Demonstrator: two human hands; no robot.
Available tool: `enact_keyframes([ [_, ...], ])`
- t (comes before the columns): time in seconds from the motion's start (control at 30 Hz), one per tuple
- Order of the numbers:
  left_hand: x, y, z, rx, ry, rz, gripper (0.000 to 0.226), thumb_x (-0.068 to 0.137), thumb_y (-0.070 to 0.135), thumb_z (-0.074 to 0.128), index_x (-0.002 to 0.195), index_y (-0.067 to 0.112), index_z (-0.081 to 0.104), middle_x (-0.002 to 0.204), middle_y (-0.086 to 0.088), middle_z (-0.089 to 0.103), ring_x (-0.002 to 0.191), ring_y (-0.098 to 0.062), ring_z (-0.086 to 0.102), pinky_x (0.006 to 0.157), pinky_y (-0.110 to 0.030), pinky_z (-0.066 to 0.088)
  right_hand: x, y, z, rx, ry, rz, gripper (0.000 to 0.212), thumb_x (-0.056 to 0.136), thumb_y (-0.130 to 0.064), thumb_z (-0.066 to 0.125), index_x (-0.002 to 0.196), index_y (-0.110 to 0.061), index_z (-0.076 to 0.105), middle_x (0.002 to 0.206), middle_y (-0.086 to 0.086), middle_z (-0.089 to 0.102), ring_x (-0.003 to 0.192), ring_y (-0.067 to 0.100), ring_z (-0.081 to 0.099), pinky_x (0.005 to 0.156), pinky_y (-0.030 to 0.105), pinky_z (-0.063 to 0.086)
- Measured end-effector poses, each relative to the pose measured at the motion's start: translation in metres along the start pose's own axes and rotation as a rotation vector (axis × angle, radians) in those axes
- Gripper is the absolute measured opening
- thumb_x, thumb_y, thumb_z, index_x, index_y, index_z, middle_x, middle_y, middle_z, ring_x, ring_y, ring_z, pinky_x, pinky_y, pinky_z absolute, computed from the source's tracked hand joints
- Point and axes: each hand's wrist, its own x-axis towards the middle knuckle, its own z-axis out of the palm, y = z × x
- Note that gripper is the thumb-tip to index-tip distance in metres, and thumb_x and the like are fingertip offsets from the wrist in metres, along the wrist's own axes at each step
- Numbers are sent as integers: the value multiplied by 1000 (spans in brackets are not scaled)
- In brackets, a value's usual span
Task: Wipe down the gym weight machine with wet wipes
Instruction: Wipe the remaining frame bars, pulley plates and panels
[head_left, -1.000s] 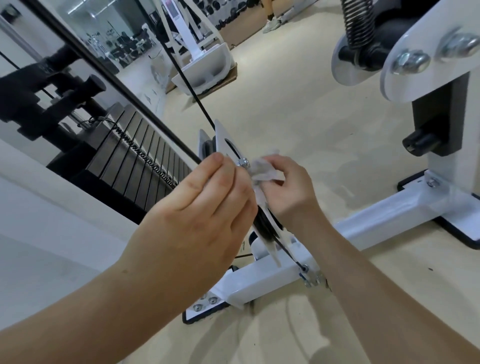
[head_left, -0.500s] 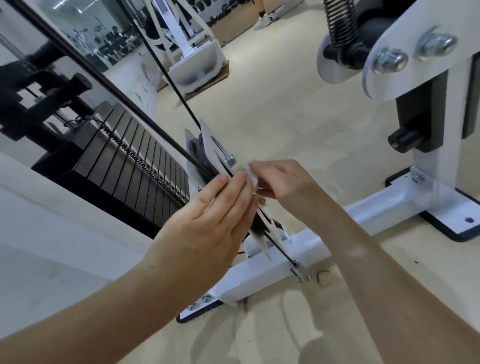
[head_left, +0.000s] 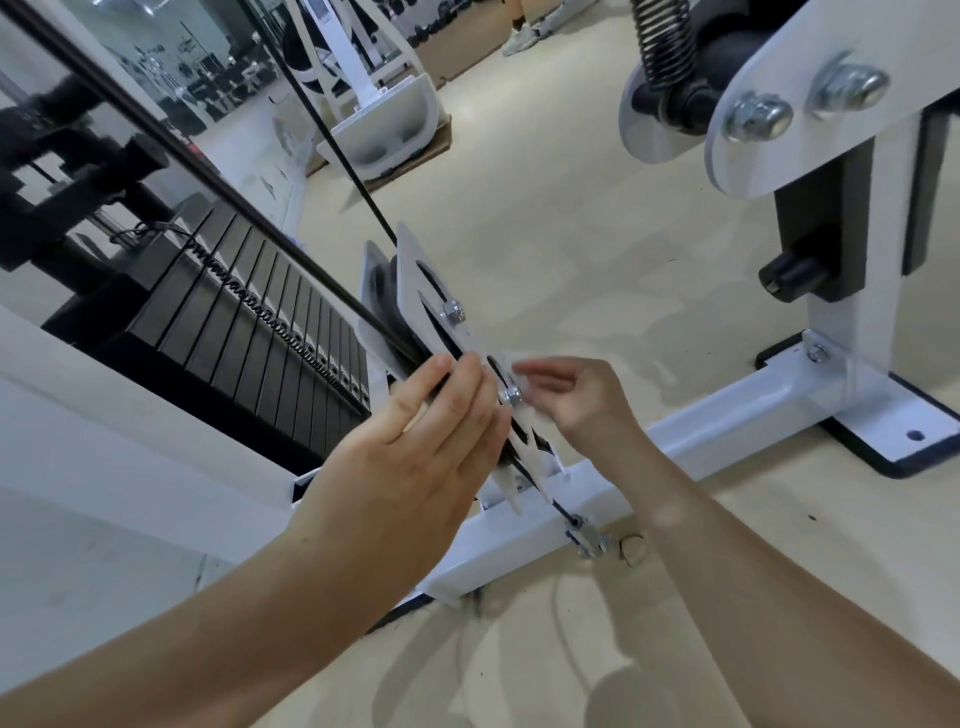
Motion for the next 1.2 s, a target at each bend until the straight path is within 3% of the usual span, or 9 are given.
enact_keyframes([
  [0.17, 8, -2, 1, -54, -29, -17, 69, 99, 21, -7, 144, -2, 40, 145, -30, 38, 137, -45, 26, 117, -54, 3, -11, 0, 13, -21, -95, 28, 38, 85, 4, 53, 113, -12, 72, 107, 0, 73, 103, 10, 68, 97, 38, 54],
  [0.3, 2, -4, 2, -6, -47, 27, 64, 93, 28, 18, 150, 1, 27, 151, -28, 27, 141, -42, 16, 117, -55, -3, -59, 9, -12, -200, -39, 103, 42, 87, 4, 54, 118, -20, 71, 101, -12, 73, 95, -2, 67, 94, 26, 53],
  [0.47, 5, 0, 2, -20, -40, 10, 64, 97, 25, 2, 149, 6, 35, 148, -27, 34, 138, -43, 19, 117, -55, 2, -57, -41, 4, -268, 85, -311, 45, 92, 3, 46, 125, -20, 67, 119, -17, 63, 112, -9, 54, 97, 6, 39],
  [0.57, -2, -1, 4, -40, -22, 2, 66, 99, 22, -3, 146, 5, 39, 147, -27, 37, 137, -43, 23, 117, -54, 3, -52, -35, 13, -437, -12, -465, 48, 88, -4, 37, 124, -15, 66, 106, 1, 72, 98, 18, 63, 84, 20, 47],
  [0.7, -4, 1, 1, -31, 6, -9, 73, 97, 13, -14, 144, 1, 42, 144, -28, 39, 135, -43, 26, 117, -54, 5, -64, -9, 10, -648, 101, -513, 46, 85, -6, 37, 115, -16, 70, 99, -4, 73, 92, 23, 63, 82, 29, 52],
  [0.8, -2, 2, 0, -56, 6, -20, 78, 96, 12, -16, 141, 6, 47, 142, -27, 42, 135, -43, 29, 117, -53, 8, -82, 6, 14, -490, 114, -267, 37, 95, -9, 45, 121, -20, 69, 114, -8, 70, 104, 12, 62, 88, 7, 36],
  [0.9, -2, 3, -1, -78, -7, -28, 77, 97, 14, -15, 140, 6, 49, 141, -28, 43, 134, -43, 32, 117, -53, 9, -92, 21, 12, -302, 86, 65, 32, 96, -9, 52, 115, -25, 72, 96, -7, 73, 95, 12, 65, 75, 8, 41],
  [1.07, 0, 5, -4, -80, -4, -32, 78, 96, 15, -16, 141, 6, 47, 142, -27, 42, 135, -43, 33, 118, -52, 10, -39, -1, 7, -80, 149, 20, 36, 91, 2, 51, 116, -16, 71, 84, -28, 63, 80, -14, 61, 77, 8, 44],
  [1.2, 0, 2, -2, -50, -23, 0, 66, 96, 24, -1, 148, 12, 39, 148, -24, 37, 140, -42, 24, 118, -53, 5, -52, -2, 15, -140, -36, 51, 42, 95, -4, 45, 118, -30, 70, 95, -11, 73, 88, 6, 67, 90, 26, 52],
])
